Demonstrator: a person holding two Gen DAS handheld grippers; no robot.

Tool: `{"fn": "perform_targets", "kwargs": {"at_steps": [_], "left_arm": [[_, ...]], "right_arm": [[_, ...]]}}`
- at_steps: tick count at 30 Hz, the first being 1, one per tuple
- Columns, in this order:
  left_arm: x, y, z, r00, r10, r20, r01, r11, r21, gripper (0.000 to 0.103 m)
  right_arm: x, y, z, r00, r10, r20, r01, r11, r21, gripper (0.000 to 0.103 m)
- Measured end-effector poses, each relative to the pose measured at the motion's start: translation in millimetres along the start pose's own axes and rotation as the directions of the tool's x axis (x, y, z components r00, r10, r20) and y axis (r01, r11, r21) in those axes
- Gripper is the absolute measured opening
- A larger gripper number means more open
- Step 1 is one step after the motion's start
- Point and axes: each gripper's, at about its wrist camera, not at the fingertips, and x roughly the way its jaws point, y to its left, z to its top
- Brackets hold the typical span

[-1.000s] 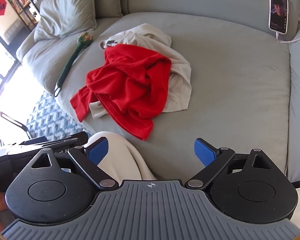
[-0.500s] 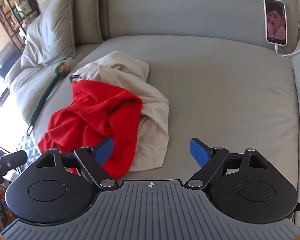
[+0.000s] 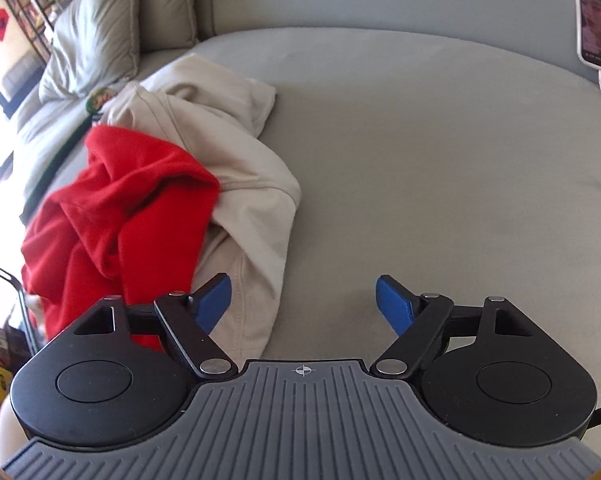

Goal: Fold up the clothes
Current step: 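Grasp the cream shirt with the right gripper and lift it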

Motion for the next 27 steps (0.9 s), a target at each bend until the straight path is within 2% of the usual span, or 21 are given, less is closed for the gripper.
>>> {"fn": "perform_targets", "kwargs": {"at_steps": [1,2,3,4,5,7,9,11,13,14,15,16,17,19,20,21,23,24,25,26,27], "left_arm": [[1.1,0.7,-0.4,1.0,0.004,-0.005,-0.004,1.0,-0.004,0.097],[1.8,1.6,-0.4,1.0,0.008,-0.008,-0.008,1.0,-0.007,0.097],[2.4,2.5,-0.4,1.0,0.013,-0.011,-0.013,1.0,-0.01,0.097],[2.0,3.7,-0.5,1.0,0.017,-0.012,-0.017,1.0,-0.013,0.097],[0.8,5.6,-0.8,1.0,0.021,-0.009,-0.021,1.0,-0.019,0.097],[-2.2,10.0,-1.4,1.0,0.028,-0.002,-0.028,0.999,-0.035,0.097],[-7.7,17.9,-1.1,0.999,0.042,0.01,-0.041,0.996,-0.075,0.097],[-13.7,26.6,-0.7,0.998,0.057,0.023,-0.054,0.991,-0.12,0.097],[-25.3,36.7,1.6,0.996,0.074,0.051,-0.064,0.984,-0.166,0.097],[-32.8,41.9,2.7,0.994,0.082,0.072,-0.067,0.98,-0.185,0.097],[-41.0,46.7,4.0,0.992,0.088,0.093,-0.068,0.977,-0.2,0.097],[-50.4,51.1,5.2,0.99,0.086,0.116,-0.059,0.975,-0.216,0.097],[-60.2,55.4,6.3,0.987,0.08,0.14,-0.046,0.971,-0.233,0.097],[-80.4,62.0,8.5,0.98,0.061,0.191,-0.01,0.966,-0.257,0.097],[-91.0,63.3,9.6,0.975,0.041,0.22,0.018,0.966,-0.26,0.098],[-100.1,62.8,10.3,0.969,0.019,0.247,0.045,0.967,-0.252,0.1],[-113.2,58.7,10.3,0.961,-0.027,0.277,0.092,0.97,-0.224,0.101],[-116.0,55.4,9.2,0.961,-0.046,0.273,0.106,0.972,-0.211,0.102],[-118.8,52.1,8.2,0.961,-0.065,0.269,0.121,0.973,-0.198,0.102],[-118.4,48.4,5.9,0.964,-0.074,0.255,0.125,0.973,-0.192,0.102],[-115.8,44.5,2.4,0.969,-0.079,0.235,0.125,0.975,-0.186,0.102]], "right_arm": [[5.2,1.3,-0.8,1.0,0.005,0.008,-0.005,1.0,-0.014,0.068],[10.1,3.2,-1.5,1.0,0.01,0.017,-0.009,1.0,-0.03,0.065],[12.0,8.9,-0.7,0.999,0.011,0.035,-0.008,0.998,-0.065,0.051],[14.0,15.0,1.9,0.999,0.037,0.031,-0.034,0.995,-0.093,0.017],[14.4,20.8,5.9,0.998,0.061,0.021,-0.059,0.994,-0.088,0.0],[9.5,34.3,16.2,0.996,0.087,0.032,-0.085,0.993,-0.082,0.0],[-11.0,49.3,34.4,0.986,0.13,0.108,-0.123,0.99,-0.069,0.0],[-51.5,71.8,66.7,0.953,0.197,0.23,-0.186,0.98,-0.067,0.0],[-96.7,96.2,98.0,0.902,0.254,0.35,-0.23,0.967,-0.109,0.0],[-121.4,109.2,113.4,0.87,0.276,0.408,-0.24,0.961,-0.139,0.0],[-154.3,124.0,129.4,0.827,0.287,0.484,-0.228,0.957,-0.178,0.0],[-184.5,133.5,138.8,0.779,0.295,0.553,-0.218,0.955,-0.203,0.0],[-216.4,140.4,143.9,0.722,0.29,0.629,-0.196,0.956,-0.216,0.0],[-292.6,148.1,143.5,0.555,0.252,0.793,-0.116,0.967,-0.227,0.0],[-325.4,148.6,138.1,0.485,0.231,0.844,-0.078,0.972,-0.221,0.0],[-358.6,148.6,129.8,0.429,0.206,0.88,-0.035,0.977,-0.211,0.0],[-402.3,143.2,112.1,0.406,0.15,0.901,0.036,0.983,-0.18,0.0],[-417.0,137.0,102.2,0.426,0.117,0.897,0.056,0.986,-0.155,0.004],[-423.5,131.1,94.0,0.464,0.098,0.88,0.068,0.987,-0.145,0.007],[-424.8,123.7,84.0,0.531,0.081,0.843,0.084,0.985,-0.148,0.01],[-422.2,116.2,73.6,0.593,0.07,0.802,0.09,0.984,-0.152,0.033]]}}
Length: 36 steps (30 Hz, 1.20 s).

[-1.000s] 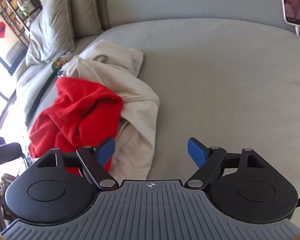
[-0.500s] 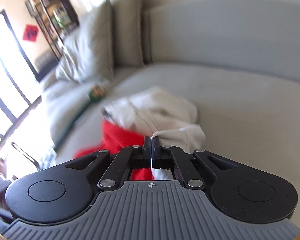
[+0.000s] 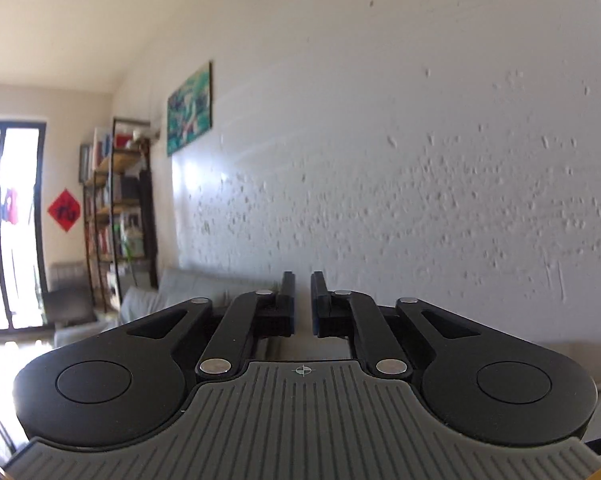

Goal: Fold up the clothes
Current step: 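Grasp the cream shirt with the right gripper and lift it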

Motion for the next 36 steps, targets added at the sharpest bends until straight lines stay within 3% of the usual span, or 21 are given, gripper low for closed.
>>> {"fn": "perform_targets", "kwargs": {"at_steps": [1,2,6,8,12,19,21,23,24,26,32,35,36], "left_arm": [[2.3,-2.8,-4.9,1.0,-0.001,-0.021,0.002,1.0,0.008,0.102],[5.8,-5.9,-9.8,0.999,0.002,-0.046,0.0,1.0,0.026,0.102],[19.9,-15.2,-25.7,0.992,0.046,-0.115,-0.034,0.994,0.105,0.101],[25.6,-13.6,-30.0,0.989,0.086,-0.118,-0.071,0.99,0.125,0.101],[36.7,13.7,-34.1,0.973,0.186,-0.136,-0.177,0.981,0.076,0.101],[51.2,74.7,-31.6,0.947,0.277,-0.165,-0.284,0.959,-0.018,0.101],[53.9,92.0,-30.0,0.937,0.306,-0.169,-0.318,0.947,-0.049,0.101],[55.7,108.8,-27.8,0.928,0.332,-0.169,-0.349,0.934,-0.078,0.101],[56.1,116.0,-26.8,0.923,0.344,-0.171,-0.363,0.927,-0.091,0.101],[56.5,129.5,-25.6,0.914,0.365,-0.176,-0.388,0.914,-0.12,0.101],[61.0,153.7,-30.1,0.904,0.372,-0.21,-0.411,0.892,-0.186,0.101],[62.7,152.9,-32.7,0.906,0.364,-0.218,-0.404,0.897,-0.182,0.101],[63.1,151.5,-33.0,0.907,0.361,-0.217,-0.4,0.899,-0.178,0.101]], "right_arm": [[-4.6,-5.1,-11.6,0.998,-0.006,-0.062,0.006,1.0,-0.002,0.056],[-3.8,-11.9,-34.3,0.991,-0.017,-0.131,0.017,1.0,-0.004,0.06],[5.7,-33.7,-111.8,0.928,-0.017,-0.372,0.041,0.998,0.056,0.06],[19.5,-42.0,-147.4,0.878,0.038,-0.478,0.034,0.989,0.141,0.06],[48.7,-23.3,-201.8,0.817,0.105,-0.567,-0.025,0.989,0.147,0.06],[118.3,34.6,-265.5,0.722,0.217,-0.657,-0.117,0.974,0.194,0.06],[135.2,53.6,-274.6,0.709,0.218,-0.671,-0.135,0.975,0.174,0.063],[149.9,67.4,-281.9,0.696,0.225,-0.682,-0.146,0.974,0.172,0.071],[156.9,74.1,-285.1,0.69,0.228,-0.686,-0.152,0.974,0.171,0.08],[165.4,85.6,-287.0,0.693,0.238,-0.68,-0.182,0.971,0.154,0.088],[199.0,116.5,-292.4,0.703,0.281,-0.653,-0.273,0.955,0.117,0.088],[221.1,127.0,-296.8,0.73,0.262,-0.631,-0.268,0.959,0.088,0.079],[230.1,127.3,-299.1,0.725,0.253,-0.64,-0.254,0.963,0.093,0.078]]}}
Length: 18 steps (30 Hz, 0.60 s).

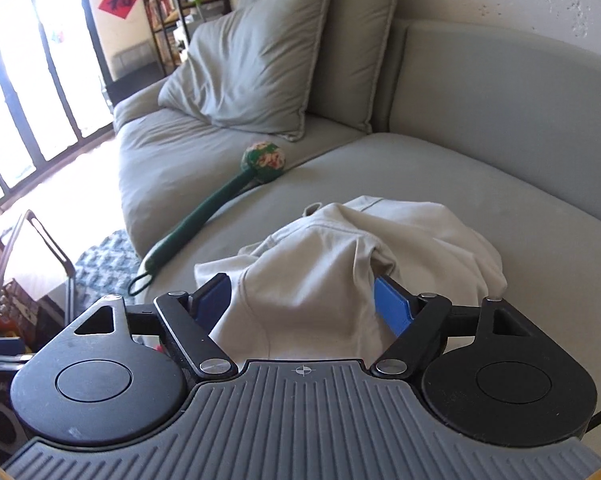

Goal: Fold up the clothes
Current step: 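Grasp the cream shirt with the right gripper and lift it, then pull the cream shirt off the red sweatshirt with the right gripper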

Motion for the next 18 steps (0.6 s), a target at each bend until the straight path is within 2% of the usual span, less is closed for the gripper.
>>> {"fn": "perform_targets", "kwargs": {"at_steps": [2,5,8,10,11,13,15,16,18], "left_arm": [[0.5,-2.9,-0.1,1.0,-0.009,0.0,0.009,1.0,0.008,0.101],[0.9,-11.5,1.2,1.0,-0.03,0.003,0.03,0.999,0.024,0.101],[-2.2,-22.3,3.9,0.998,-0.056,0.016,0.055,0.997,0.052,0.101],[-7.0,-27.8,5.2,0.997,-0.068,0.036,0.066,0.996,0.066,0.101],[-9.5,-30.0,5.8,0.996,-0.075,0.044,0.072,0.995,0.071,0.101],[-15.4,-32.8,6.6,0.994,-0.088,0.061,0.083,0.994,0.076,0.101],[-27.9,-33.7,9.6,0.988,-0.111,0.106,0.105,0.993,0.06,0.101],[-34.7,-34.1,11.3,0.984,-0.123,0.131,0.118,0.992,0.051,0.101],[-50.4,-34.6,14.8,0.97,-0.154,0.186,0.151,0.988,0.034,0.101]], "right_arm": [[14.3,-9.7,6.0,0.999,0.032,-0.026,-0.031,0.998,0.064,0.064],[37.4,-28.7,12.2,0.994,0.067,-0.091,-0.048,0.979,0.199,0.065],[52.3,-46.2,15.4,0.993,0.083,-0.081,-0.05,0.939,0.339,0.062],[57.4,-55.4,18.9,0.996,0.068,-0.062,-0.036,0.909,0.416,0.004],[55.6,-55.5,24.2,0.998,0.034,-0.056,-0.007,0.908,0.418,0.003],[40.8,-49.8,44.1,0.999,-0.034,0.023,0.024,0.93,0.366,0.003],[17.3,-47.2,70.2,0.989,-0.081,0.124,0.033,0.936,0.351,0.003],[-0.5,-47.9,85.5,0.978,-0.089,0.186,0.015,0.93,0.366,0.003],[-46.6,-46.4,117.0,0.934,-0.116,0.337,-0.019,0.928,0.371,0.003]]}}
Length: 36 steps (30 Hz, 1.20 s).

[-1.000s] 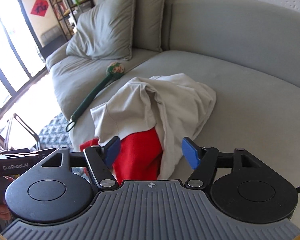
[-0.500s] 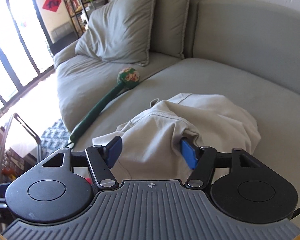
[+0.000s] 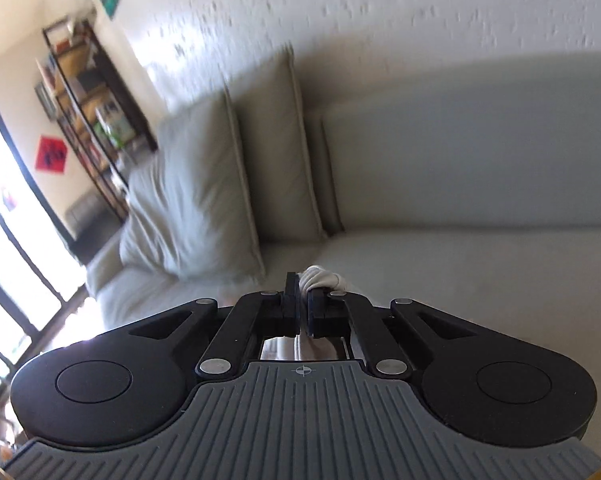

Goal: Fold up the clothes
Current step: 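Pull the cream shirt off the red sweatshirt with the right gripper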

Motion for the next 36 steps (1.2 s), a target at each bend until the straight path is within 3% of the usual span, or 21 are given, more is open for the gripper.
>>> {"fn": "perform_targets", "kwargs": {"at_steps": [3,4,6,9,10,12,15,17,18,19,20,21,22,24,25,27,28,31,33,35,36], "left_arm": [[-27.3,-5.5,9.8,0.993,-0.076,0.091,0.078,0.997,-0.023,0.101],[-36.2,-8.1,11.8,0.988,-0.108,0.114,0.111,0.994,-0.023,0.102],[-50.4,-15.5,12.4,0.975,-0.18,0.131,0.183,0.983,-0.011,0.102],[-64.1,-30.2,7.9,0.951,-0.288,0.111,0.287,0.958,0.023,0.102],[-66.1,-38.1,3.9,0.944,-0.317,0.092,0.314,0.948,0.048,0.102],[-67.6,-55.3,-6.2,0.931,-0.363,0.047,0.356,0.928,0.109,0.102],[-63.8,-86.0,-29.0,0.923,-0.38,-0.06,0.384,0.9,0.205,0.102],[-58.4,-105.1,-47.0,0.908,-0.394,-0.138,0.418,0.873,0.251,0.102],[-54.9,-113.7,-56.2,0.904,-0.391,-0.173,0.425,0.864,0.27,0.102],[-51.0,-121.8,-65.4,0.901,-0.383,-0.204,0.429,0.856,0.288,0.102],[-46.6,-129.3,-75.3,0.901,-0.366,-0.234,0.425,0.851,0.308,0.102],[-42.1,-136.5,-85.5,0.902,-0.343,-0.261,0.417,0.848,0.328,0.102],[-37.9,-141.2,-93.1,0.907,-0.314,-0.279,0.401,0.848,0.347,0.102],[-29.8,-148.1,-105.6,0.919,-0.25,-0.304,0.359,0.85,0.386,0.101],[-28.4,-149.8,-109.4,0.92,-0.239,-0.31,0.353,0.849,0.392,0.101],[-27.8,-151.6,-114.6,0.919,-0.235,-0.318,0.353,0.85,0.392,0.101],[-25.3,-154.3,-116.5,0.912,-0.242,-0.33,0.364,0.848,0.384,0.1],[-13.2,-164.5,-121.9,0.879,-0.272,-0.392,0.412,0.846,0.338,0.092],[-1.5,-167.2,-127.6,0.851,-0.272,-0.449,0.422,0.863,0.277,0.073],[9.8,-167.3,-132.5,0.827,-0.275,-0.49,0.422,0.88,0.218,0.066],[14.0,-167.2,-133.8,0.818,-0.287,-0.5,0.429,0.882,0.197,0.057]], "right_arm": [[-68.4,18.9,56.4,0.974,0.065,0.218,-0.068,0.998,0.007,0.003],[-92.1,22.9,67.5,0.957,0.086,0.275,-0.087,0.996,-0.009,0.003],[-155.4,30.4,82.2,0.904,0.11,0.412,-0.084,0.993,-0.081,0.003],[-237.9,25.4,79.9,0.859,0.102,0.502,-0.036,0.989,-0.14,0.003],[-267.7,17.3,71.7,0.853,0.087,0.515,-0.013,0.989,-0.145,0.003],[-312.6,-2.1,52.1,0.861,0.029,0.507,0.048,0.989,-0.137,0.003],[-349.1,-48.1,10.2,0.92,-0.116,0.375,0.149,0.987,-0.062,0.004],[-350.7,-88.6,-28.3,0.95,-0.238,0.202,0.24,0.971,0.015,0.004],[-344.7,-116.5,-54.2,0.95,-0.303,0.081,0.298,0.952,0.064,0.009],[-337.3,-142.7,-77.0,0.931,-0.362,-0.058,0.366,0.925,0.104,0.01],[-331.5,-167.5,-102.6,0.896,-0.398,-0.196,0.425,0.896,0.127,0.011],[-326.4,-191.7,-128.1,0.847,-0.419,-0.327,0.483,0.864,0.142,0.016],[-327.4,-210.3,-150.8,0.812,-0.418,-0.406,0.515,0.842,0.162,0.018],[-338.1,-230.1,-179.1,0.802,-0.388,-0.453,0.526,0.818,0.231,0.022],[-343.4,-239.6,-192.3,0.799,-0.371,-0.473,0.53,0.806,0.264,0.034],[-350.2,-243.6,-201.0,0.818,-0.336,-0.466,0.506,0.806,0.308,0.047],[-349.8,-241.7,-200.0,0.824,-0.332,-0.459,0.493,0.819,0.293,0.048],[-344.7,-224.2,-190.0,0.841,-0.327,-0.432,0.453,0.86,0.232,0.048],[-343.5,-215.4,-183.0,0.855,-0.31,-0.416,0.43,0.871,0.236,0.049],[-348.1,-209.6,-177.1,0.87,-0.29,-0.398,0.405,0.882,0.24,0.049],[-350.6,-206.8,-174.2,0.877,-0.282,-0.39,0.392,0.888,0.241,0.049]]}}
